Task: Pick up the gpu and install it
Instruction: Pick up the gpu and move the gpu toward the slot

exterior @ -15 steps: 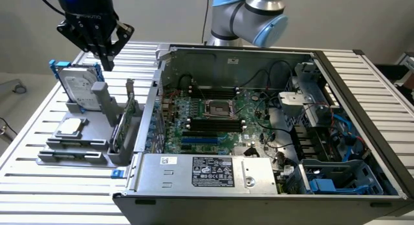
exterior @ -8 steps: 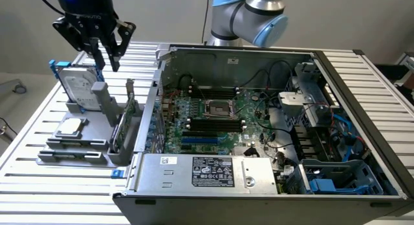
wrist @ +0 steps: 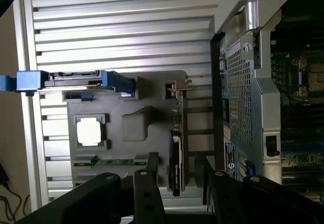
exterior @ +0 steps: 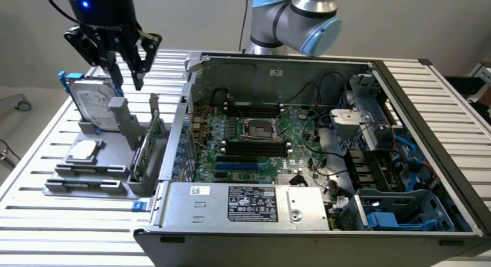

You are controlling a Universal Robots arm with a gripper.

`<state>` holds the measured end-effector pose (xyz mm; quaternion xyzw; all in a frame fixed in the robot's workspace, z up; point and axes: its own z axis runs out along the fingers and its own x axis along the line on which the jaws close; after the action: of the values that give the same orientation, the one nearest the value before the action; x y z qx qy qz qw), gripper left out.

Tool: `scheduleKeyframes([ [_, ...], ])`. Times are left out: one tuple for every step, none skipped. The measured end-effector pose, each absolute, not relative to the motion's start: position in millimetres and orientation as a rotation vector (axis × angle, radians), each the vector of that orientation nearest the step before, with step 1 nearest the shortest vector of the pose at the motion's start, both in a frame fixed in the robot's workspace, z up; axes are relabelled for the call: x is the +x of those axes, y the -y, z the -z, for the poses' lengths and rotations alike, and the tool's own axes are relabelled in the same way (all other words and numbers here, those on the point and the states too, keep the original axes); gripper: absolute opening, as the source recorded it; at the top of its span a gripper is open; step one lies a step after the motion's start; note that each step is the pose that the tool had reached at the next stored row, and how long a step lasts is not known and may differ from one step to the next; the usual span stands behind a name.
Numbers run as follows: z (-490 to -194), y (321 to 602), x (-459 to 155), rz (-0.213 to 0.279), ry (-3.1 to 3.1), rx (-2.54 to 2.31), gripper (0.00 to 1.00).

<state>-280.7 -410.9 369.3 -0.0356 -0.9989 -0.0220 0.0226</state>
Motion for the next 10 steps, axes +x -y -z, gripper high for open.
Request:
scheduleKeyframes([
  [-368, 411, -281, 0.068, 3.094, -0.11, 0.42],
  [-366, 411, -281, 0.068, 3.094, -0.11, 0.42],
  [-364, 411, -281, 0.068, 3.094, -0.11, 0.42],
  [-362, 411, -281, 0.068, 3.094, -0.109, 0.42],
  [-360, 411, -281, 0.068, 3.094, -0.108, 0.42],
  [-359, 411, -281, 0.068, 3.094, -0.105, 0.42],
  [-357, 412, -281, 0.068, 3.094, -0.101, 0.42],
  [-355, 412, -281, 0.068, 3.094, -0.096, 0.42],
  [-353, 412, -281, 0.068, 3.094, -0.091, 0.42],
  [-351, 413, -281, 0.068, 3.094, -0.086, 0.42],
])
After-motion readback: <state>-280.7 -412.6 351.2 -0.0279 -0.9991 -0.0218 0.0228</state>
